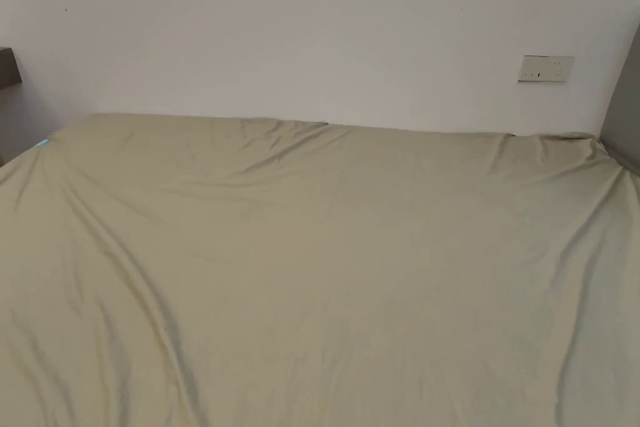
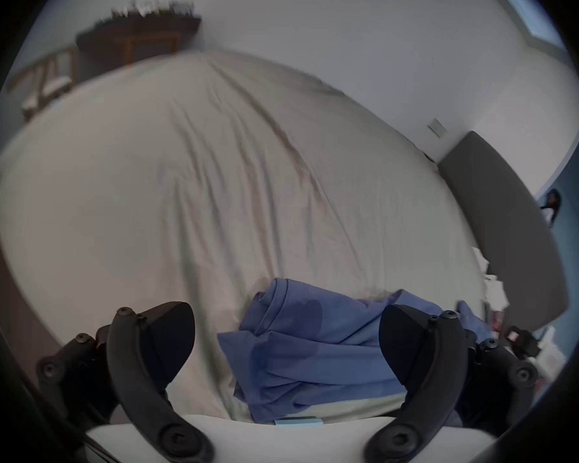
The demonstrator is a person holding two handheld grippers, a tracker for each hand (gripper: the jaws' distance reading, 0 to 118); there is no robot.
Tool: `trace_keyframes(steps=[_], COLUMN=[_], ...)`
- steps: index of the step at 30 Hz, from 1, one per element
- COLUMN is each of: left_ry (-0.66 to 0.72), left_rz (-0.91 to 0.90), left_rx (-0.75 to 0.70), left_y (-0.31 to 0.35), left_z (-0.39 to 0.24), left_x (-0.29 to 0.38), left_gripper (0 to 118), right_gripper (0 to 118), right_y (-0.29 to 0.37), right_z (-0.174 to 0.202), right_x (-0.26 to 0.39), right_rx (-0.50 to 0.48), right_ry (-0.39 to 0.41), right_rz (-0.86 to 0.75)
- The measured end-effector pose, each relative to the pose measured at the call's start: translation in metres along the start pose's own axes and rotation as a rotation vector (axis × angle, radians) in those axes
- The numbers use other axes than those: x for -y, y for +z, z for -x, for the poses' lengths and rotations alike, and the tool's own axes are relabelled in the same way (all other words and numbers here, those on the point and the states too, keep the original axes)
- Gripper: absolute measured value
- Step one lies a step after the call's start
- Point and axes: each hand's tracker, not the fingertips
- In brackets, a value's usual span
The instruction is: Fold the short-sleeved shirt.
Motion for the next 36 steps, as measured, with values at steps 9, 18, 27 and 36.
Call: trace_keyframes(steps=[9,18,27,36], left_ry=[-0.031,-0.387,-0.281,0.002], left_rz=[0.180,0.175,0.242,0.163], left_rx=[0.040,-0.099,0.003,0.039], left_y=[-0.052,-0.056,-0.058,-0.025], left_z=[0.003,-0.064,-0.068,-0.029], left_x=[0.002,0.041,0.042,-0.006], left_gripper=[103,98,18,16], right_gripper=[1,1,1,1], right_y=[0.000,-0.015,-0.022,-0.014], right_z=[0.016,0.040,0.041,0.025], right_x=[0.002,-0.004,-0.001,-0.002], right_rx=[-0.005,-0.055,-0.079,-0.053], right_ry=[0.002,0.054,0.054,0.003], right_rz=[0.037,0.082,0.101,0.086])
